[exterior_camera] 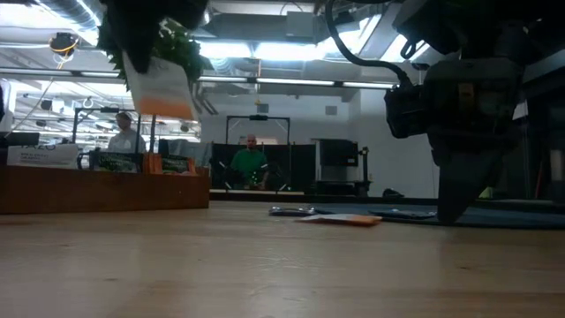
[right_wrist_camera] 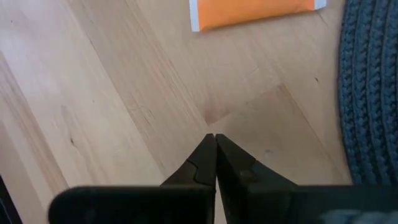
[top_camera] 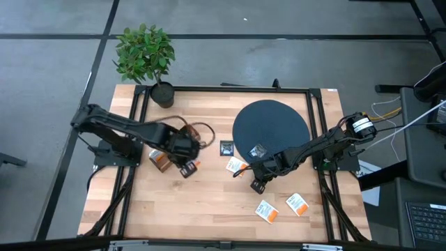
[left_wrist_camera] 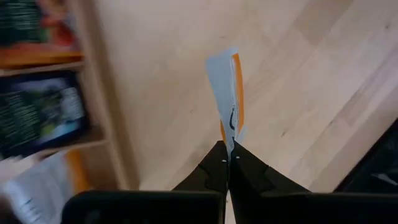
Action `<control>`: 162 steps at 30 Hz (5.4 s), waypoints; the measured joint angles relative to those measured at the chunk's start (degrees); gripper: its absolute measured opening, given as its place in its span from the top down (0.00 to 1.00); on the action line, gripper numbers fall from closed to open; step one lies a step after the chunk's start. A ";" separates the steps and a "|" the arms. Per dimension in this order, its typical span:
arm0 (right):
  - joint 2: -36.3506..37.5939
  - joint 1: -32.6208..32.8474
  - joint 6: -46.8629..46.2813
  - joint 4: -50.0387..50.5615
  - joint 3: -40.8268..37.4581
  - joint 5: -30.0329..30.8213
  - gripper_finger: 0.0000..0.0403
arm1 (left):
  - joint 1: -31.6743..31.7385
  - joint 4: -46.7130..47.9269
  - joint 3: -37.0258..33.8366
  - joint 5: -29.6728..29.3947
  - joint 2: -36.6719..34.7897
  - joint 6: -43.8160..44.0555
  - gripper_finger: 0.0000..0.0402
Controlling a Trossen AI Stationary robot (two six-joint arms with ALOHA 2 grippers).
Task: Pick & Place Tea
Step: Put the white tea bag into the left section of the wooden organizer
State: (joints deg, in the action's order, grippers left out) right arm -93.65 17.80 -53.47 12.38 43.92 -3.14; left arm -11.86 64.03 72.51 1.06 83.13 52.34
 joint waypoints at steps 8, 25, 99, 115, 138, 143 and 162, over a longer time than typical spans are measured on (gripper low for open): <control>0.00 -0.04 -0.22 -0.25 0.00 0.00 0.97 | 2.30 12.95 0.00 -1.75 -8.15 1.39 1.00; 0.00 -2.31 -0.22 -0.67 0.00 -0.02 0.97 | 2.39 10.48 -22.96 1.49 -27.91 16.74 1.00; 0.00 -6.89 9.39 -3.28 4.55 5.80 0.97 | 2.39 -35.00 -14.97 -13.81 -8.89 1.83 0.84; -7.33 -10.21 18.33 -3.09 5.53 6.10 0.97 | 1.78 -47.37 -15.05 -10.01 6.99 20.64 0.85; -3.54 -5.04 19.12 -4.92 5.37 2.87 0.97 | 0.83 -62.42 -14.98 -5.71 22.15 31.62 0.85; 2.00 -2.72 16.60 1.25 7.44 5.21 0.99 | 0.81 -62.64 -15.08 -5.73 23.28 33.15 0.85; -6.30 -0.40 6.99 -1.60 4.66 1.14 0.96 | 1.77 -66.90 -14.95 -2.06 27.50 35.43 0.82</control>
State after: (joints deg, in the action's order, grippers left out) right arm -99.94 17.40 -46.48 10.78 48.58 -2.00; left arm -10.09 -2.87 57.56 -1.00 110.63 87.77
